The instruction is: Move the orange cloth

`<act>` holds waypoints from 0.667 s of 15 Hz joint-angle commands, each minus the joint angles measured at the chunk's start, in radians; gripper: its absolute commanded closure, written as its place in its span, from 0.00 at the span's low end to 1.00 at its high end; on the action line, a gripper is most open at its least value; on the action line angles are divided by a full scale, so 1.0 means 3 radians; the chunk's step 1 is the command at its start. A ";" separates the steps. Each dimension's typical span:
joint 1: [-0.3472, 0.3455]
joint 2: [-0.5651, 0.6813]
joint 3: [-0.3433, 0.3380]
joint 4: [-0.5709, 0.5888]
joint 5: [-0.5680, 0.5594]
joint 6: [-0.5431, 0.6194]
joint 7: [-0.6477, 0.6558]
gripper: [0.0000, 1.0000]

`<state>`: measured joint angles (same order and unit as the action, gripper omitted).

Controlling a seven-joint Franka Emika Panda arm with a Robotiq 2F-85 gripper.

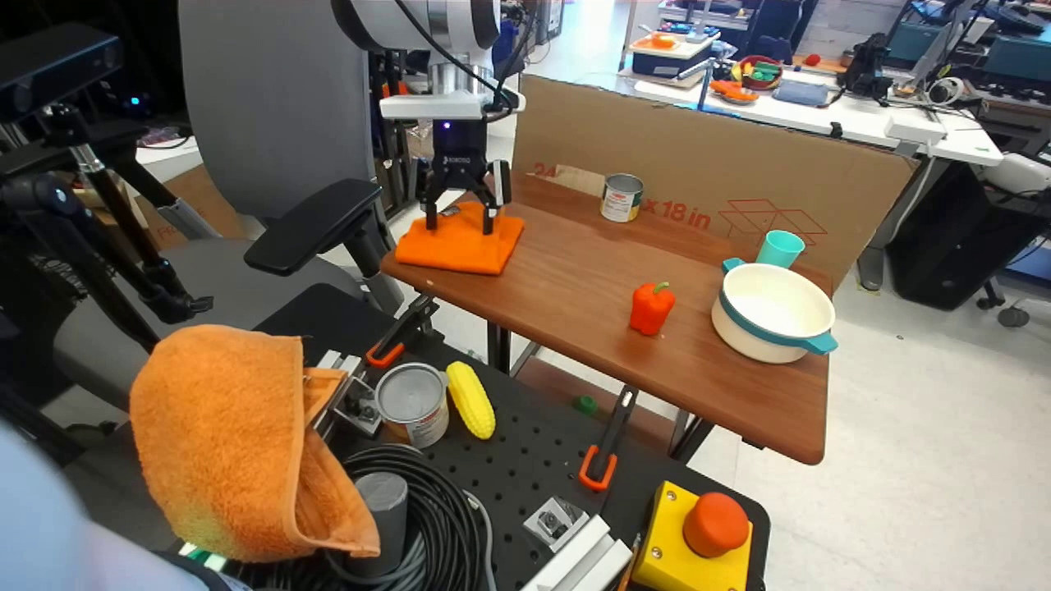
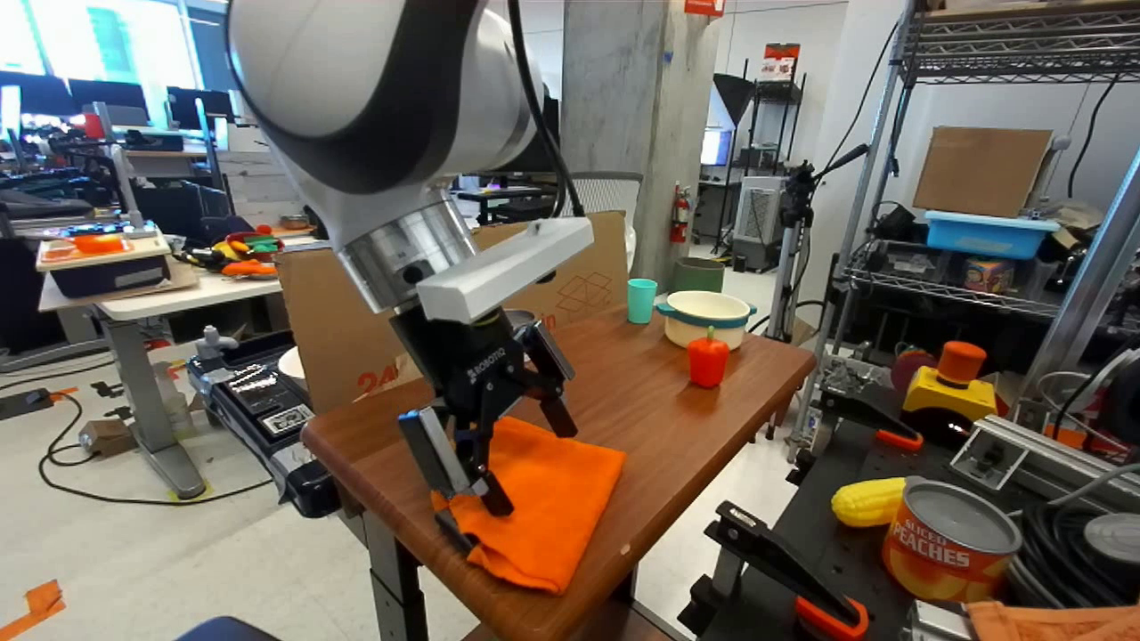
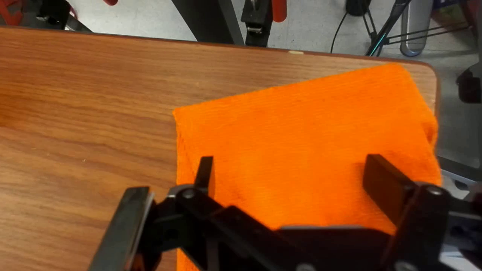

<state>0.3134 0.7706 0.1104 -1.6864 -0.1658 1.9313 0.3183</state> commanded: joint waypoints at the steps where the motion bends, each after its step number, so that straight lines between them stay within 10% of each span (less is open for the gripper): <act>1: 0.0041 0.0324 -0.0069 0.0409 0.0029 -0.0295 -0.0081 0.00; 10: -0.0137 0.0424 -0.0328 0.0667 -0.0007 -0.0693 -0.0056 0.00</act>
<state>0.2984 0.8865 0.0474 -1.5246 -0.1631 1.7577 0.3039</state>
